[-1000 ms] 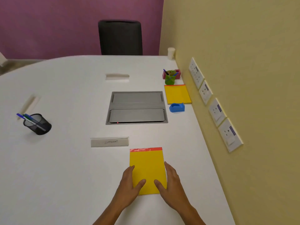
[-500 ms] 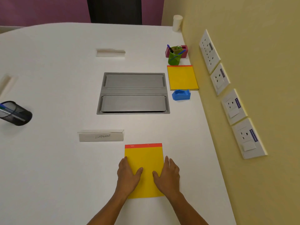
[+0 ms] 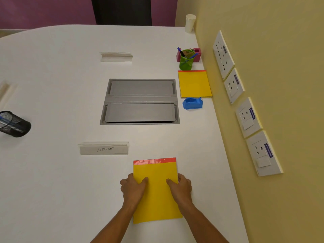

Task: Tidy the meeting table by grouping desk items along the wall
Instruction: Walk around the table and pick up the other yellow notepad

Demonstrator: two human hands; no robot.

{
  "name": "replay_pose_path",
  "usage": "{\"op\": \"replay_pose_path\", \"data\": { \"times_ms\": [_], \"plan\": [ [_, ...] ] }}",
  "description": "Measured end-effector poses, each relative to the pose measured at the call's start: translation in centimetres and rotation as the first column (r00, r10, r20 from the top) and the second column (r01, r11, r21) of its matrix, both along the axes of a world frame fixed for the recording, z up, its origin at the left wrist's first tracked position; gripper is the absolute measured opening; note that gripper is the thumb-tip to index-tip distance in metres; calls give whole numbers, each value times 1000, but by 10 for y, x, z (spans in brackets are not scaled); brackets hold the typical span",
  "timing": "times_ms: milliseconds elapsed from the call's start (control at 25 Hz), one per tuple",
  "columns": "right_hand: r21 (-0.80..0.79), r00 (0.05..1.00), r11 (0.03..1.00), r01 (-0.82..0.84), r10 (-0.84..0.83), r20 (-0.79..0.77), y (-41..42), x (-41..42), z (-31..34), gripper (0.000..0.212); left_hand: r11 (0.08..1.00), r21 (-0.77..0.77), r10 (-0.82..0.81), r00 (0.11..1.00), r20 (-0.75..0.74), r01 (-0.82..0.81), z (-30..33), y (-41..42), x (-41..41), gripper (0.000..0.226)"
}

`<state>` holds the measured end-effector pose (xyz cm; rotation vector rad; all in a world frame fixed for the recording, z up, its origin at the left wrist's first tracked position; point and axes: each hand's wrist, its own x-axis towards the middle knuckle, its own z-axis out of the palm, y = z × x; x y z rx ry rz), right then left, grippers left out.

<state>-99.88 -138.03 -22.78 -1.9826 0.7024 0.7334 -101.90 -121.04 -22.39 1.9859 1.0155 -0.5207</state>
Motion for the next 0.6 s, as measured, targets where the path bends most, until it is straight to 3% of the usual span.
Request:
{"op": "replay_pose_path", "data": {
  "times_ms": [200,360,600],
  "plan": [
    [174,994,979,110,-111,-5,-13,3,-3,7,992,-103,84,989,119,-72,-3,3,11,44],
    [312,995,946,89,-99,17,-22,7,8,18,949,-275,205,963,173,-152,9,3,35,22],
    [250,983,964,92,-128,132,-43,27,11,21,950,-310,157,929,334,-48,9,0,74,24]
  ]
}}
